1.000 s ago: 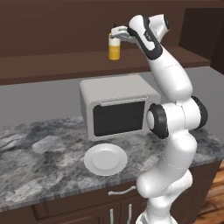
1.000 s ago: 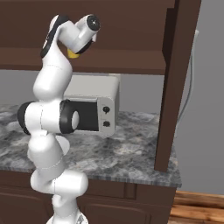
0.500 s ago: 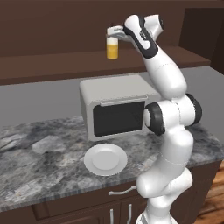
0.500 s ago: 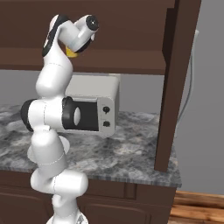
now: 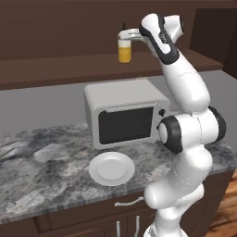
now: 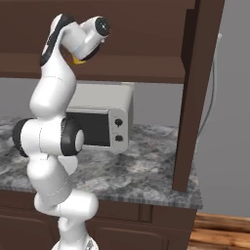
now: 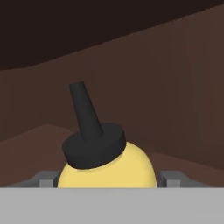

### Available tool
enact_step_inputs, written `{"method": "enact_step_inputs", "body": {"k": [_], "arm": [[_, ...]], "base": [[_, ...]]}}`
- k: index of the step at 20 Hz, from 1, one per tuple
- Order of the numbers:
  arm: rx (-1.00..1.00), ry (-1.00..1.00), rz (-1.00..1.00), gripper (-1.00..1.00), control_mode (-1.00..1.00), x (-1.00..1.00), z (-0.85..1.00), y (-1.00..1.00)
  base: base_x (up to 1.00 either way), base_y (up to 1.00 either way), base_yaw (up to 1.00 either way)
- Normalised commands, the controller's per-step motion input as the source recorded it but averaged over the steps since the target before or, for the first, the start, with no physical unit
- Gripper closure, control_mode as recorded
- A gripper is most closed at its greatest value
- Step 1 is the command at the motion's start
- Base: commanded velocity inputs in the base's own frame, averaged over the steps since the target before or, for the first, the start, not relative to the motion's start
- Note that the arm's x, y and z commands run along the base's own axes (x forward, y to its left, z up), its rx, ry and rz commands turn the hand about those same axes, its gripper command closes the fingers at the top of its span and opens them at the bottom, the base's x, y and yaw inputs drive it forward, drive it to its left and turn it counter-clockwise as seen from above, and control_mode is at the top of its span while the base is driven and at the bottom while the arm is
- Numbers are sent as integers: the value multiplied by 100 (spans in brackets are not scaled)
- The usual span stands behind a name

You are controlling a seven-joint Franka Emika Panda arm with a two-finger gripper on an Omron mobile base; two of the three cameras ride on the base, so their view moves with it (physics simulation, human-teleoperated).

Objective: Move the hot dog bun to the plate on the dining table and place the condiment next to that plate. Then navigate to the fridge and take the sausage and place it on the plate as well.

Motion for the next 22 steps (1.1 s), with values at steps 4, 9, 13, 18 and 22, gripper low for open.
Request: {"method": "enact_step_inputs", "body": {"k": [4,9,13,18,22], "arm": [[0,-9,0,100,-100,-100,0,-34],[0,-1,-3,100,-100,-100,29,-15],[0,10,-6,100,-100,-100,26,0],[-4,15,-9,100,-100,-100,-24,0],[-1,13,-11,100,-100,-100,-54,0]], "base": [[0,0,0],[0,0,0],[0,0,0],[0,0,0],[0,0,0]]}}
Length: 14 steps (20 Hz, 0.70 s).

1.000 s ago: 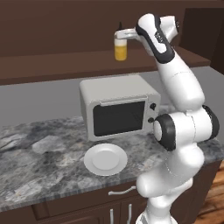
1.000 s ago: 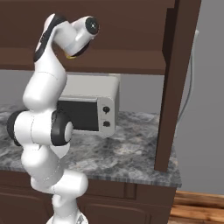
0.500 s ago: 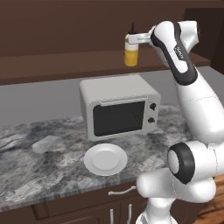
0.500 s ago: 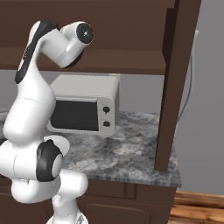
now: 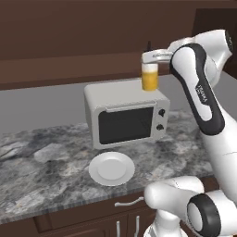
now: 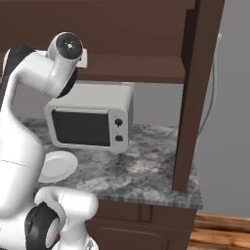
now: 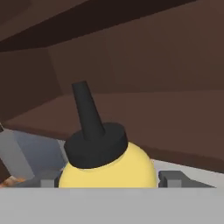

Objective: Move the hot dog bun to the plate on the dining table and place the condiment next to that plate. Then navigate to the fridge and take the sausage and place it on the plate as well.

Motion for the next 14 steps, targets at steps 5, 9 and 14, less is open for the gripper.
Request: {"method": "enact_step_inputs", "body": {"k": [5,9,14], "arm": [[0,25,-12,100,-100,-91,-70,0],[0,23,-8,100,-100,-75,-72,0],[0,11,-3,100,100,-46,-46,0]], "base": [[0,0,0],[0,0,0],[-16,0,-1]]}}
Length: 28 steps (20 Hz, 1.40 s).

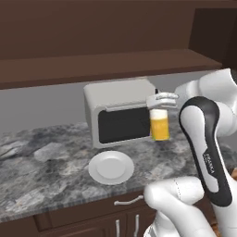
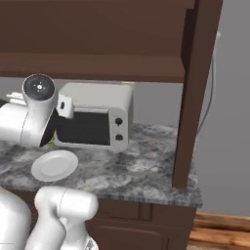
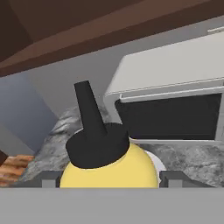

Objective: Move the hot dog bun to the plate on the dining table and place the condiment next to that plate. Then navigate to the fridge and take the sausage and place it on the plate as well.

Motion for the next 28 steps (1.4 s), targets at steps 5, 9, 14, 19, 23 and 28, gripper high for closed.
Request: {"method": "enact_step_inputs", "body": {"k": [5,9,14,19,23,28], "arm": [[0,0,0,100,100,0,0,0],[0,0,0,100,100,0,0,0],[0,0,0,100,100,0,0,0],[0,0,0,100,100,0,0,0],[0,0,0,100,100,0,0,0],[0,0,0,100,100,0,0,0]], "base": [[-100,0,-14],[-100,0,-48],[-57,0,-82],[-20,-7,-89],[-5,-26,-87],[0,-45,-86]]}}
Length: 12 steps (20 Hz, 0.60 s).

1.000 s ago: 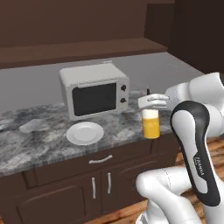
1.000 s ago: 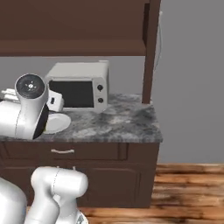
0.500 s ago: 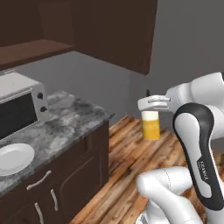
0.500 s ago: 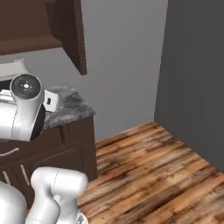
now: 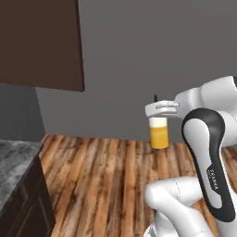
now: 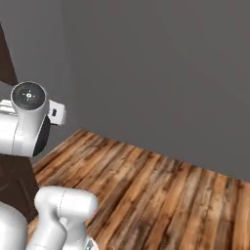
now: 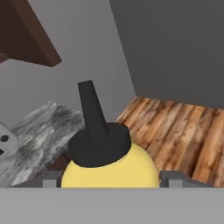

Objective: Move the hot dog bun to the plate on the dining table and place the condiment next to that plate. Then navigate to the fridge and take the sausage and place it on the plate as well.

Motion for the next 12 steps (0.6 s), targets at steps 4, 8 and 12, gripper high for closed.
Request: {"method": "enact_step_inputs", "body": {"k": [4,8,12], "arm": [[0,0,0,100,100,0,0,0],[0,0,0,100,100,0,0,0],[0,0,0,100,100,0,0,0]], "base": [[30,-42,-79],[98,-3,-57],[100,1,-54]]}}
